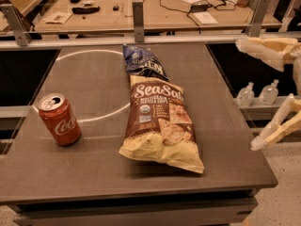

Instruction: Knock coke can over

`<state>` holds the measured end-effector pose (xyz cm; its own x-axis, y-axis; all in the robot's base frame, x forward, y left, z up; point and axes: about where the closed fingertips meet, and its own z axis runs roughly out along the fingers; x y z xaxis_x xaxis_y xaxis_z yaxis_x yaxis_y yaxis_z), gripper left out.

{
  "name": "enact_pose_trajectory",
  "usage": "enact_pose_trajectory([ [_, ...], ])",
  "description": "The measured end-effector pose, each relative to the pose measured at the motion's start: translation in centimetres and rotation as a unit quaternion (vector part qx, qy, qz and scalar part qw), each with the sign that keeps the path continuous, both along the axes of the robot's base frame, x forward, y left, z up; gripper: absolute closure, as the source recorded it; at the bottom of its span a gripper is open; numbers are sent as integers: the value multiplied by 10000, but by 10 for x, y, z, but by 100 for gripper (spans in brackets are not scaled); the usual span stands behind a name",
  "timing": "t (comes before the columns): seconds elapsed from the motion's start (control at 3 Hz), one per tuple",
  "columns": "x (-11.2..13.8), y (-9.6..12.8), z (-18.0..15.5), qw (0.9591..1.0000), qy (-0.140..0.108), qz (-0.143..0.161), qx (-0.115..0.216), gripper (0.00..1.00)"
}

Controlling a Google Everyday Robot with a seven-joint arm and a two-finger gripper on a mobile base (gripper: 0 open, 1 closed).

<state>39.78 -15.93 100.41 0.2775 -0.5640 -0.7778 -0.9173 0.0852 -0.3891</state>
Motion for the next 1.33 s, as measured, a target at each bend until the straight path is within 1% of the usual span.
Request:
enact_pose_trajectory([
  [0.33,-15,52,32,9980,-95,498,378,0],
  [0.67,-24,109,42,9979,16,618,180,0],
  [1.0,-25,110,43,9981,22,596,178,0],
  [1.33,-22,129,22,9975,386,453,378,0],
])
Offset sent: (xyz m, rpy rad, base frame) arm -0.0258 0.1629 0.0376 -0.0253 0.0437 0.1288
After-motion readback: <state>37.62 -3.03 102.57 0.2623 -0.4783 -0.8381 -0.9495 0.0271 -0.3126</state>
